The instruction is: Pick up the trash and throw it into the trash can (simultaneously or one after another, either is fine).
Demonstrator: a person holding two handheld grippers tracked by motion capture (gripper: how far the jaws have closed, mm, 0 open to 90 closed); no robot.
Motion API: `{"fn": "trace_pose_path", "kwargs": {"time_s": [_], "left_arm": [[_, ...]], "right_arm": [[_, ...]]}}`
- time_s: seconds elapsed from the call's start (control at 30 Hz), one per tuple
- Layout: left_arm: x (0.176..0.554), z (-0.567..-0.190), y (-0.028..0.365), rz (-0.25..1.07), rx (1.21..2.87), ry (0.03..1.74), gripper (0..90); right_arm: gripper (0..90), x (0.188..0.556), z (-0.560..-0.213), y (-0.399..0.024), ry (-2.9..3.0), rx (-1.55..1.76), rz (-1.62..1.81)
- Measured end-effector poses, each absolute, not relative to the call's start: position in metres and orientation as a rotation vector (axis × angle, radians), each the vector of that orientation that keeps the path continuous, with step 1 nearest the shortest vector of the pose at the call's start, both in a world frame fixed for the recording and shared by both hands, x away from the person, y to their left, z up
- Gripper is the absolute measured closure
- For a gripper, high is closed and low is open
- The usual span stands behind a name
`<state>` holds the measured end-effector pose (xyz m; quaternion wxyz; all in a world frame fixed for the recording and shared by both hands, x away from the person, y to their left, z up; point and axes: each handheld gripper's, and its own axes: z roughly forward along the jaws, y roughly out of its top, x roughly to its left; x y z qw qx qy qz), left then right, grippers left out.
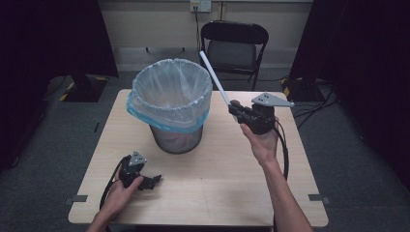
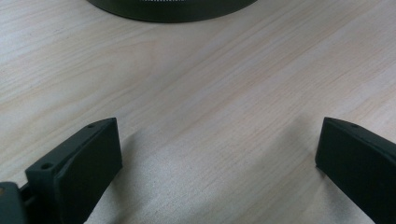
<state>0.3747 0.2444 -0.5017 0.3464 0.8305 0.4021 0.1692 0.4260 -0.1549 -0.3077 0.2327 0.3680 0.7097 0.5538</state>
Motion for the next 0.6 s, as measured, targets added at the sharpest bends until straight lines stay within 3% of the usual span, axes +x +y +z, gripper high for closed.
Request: {"fn": "trace_pose_path", "kwargs": {"time_s": [0.6], "left_arm": [[0.375,-0.502,0.244,0.439,2.154,1.043,0.0]], "right_arm": [[81.2,0.428,-0.270,-0.132,2.013,0.875,1.595]]}}
